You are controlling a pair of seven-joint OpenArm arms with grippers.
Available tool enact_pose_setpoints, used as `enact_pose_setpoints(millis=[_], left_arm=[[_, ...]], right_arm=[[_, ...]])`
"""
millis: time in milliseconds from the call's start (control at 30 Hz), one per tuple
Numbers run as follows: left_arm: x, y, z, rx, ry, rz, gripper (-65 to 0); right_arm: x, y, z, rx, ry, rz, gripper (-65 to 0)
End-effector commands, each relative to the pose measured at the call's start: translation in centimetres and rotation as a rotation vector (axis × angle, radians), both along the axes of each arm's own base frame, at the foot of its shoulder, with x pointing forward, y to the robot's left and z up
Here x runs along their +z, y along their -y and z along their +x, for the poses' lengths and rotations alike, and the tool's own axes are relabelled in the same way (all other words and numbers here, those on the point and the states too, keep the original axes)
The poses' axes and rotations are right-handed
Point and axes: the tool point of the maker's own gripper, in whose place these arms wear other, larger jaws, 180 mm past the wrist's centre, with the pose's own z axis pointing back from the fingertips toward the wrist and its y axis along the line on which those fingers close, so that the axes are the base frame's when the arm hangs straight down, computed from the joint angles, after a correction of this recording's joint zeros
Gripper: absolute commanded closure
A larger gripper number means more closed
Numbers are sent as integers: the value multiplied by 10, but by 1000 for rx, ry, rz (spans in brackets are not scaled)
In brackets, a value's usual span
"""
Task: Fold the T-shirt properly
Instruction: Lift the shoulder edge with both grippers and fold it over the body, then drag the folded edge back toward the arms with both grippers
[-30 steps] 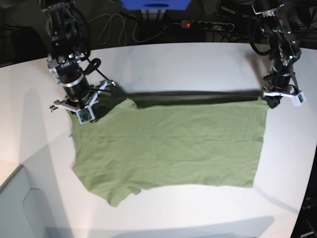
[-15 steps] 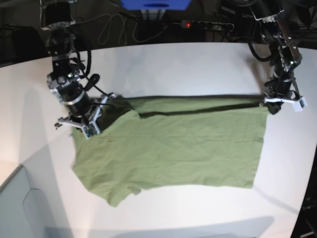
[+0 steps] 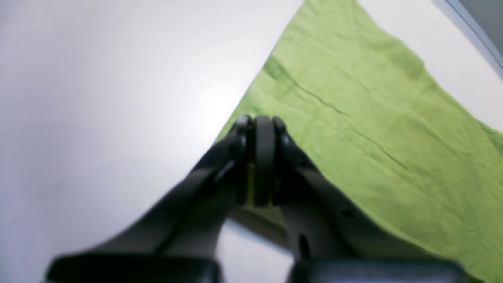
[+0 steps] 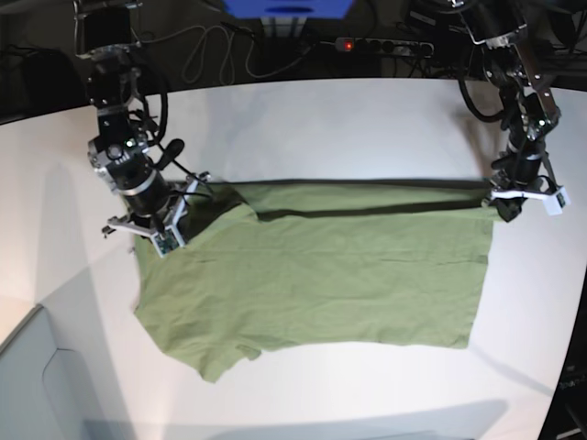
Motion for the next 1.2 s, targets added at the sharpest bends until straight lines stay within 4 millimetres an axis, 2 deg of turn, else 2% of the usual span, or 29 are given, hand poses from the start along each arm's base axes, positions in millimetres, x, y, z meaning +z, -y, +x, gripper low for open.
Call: enact_pose_setpoints(millis=[0, 400, 433, 533, 600, 700, 733, 833, 1000, 1167], left_arm=[[18, 0, 14, -14, 58, 23, 0], [15, 6, 22, -44, 23, 103, 0], [16, 5, 22, -41, 24, 103, -20], [16, 5, 23, -42, 25, 100, -160], [16, 6, 22, -45, 25, 98, -251], [19, 7, 22, -49, 33, 103, -348], [19, 7, 22, -50, 33, 102, -369], [12, 6, 13, -47, 12, 104, -371], [-13, 1, -2, -30, -54, 82, -371], [-29, -2, -8, -15, -93, 61, -371]], right_arm=[[13, -1, 7, 16, 48, 7, -1], [12, -1, 6, 26, 41, 2, -7], [11, -4, 4, 53, 33, -1, -26], [7, -12, -2, 133, 12, -15, -148], [7, -4, -2, 110, 10, -17, -255], [6, 5, -4, 84, 9, -13, -355], [7, 8, -4, 75, 10, -14, -365], [3, 18, -8, 47, -1, -16, -358], [-2, 38, -19, -7, -20, -24, -357], [-8, 56, -28, -54, -41, -33, -365]])
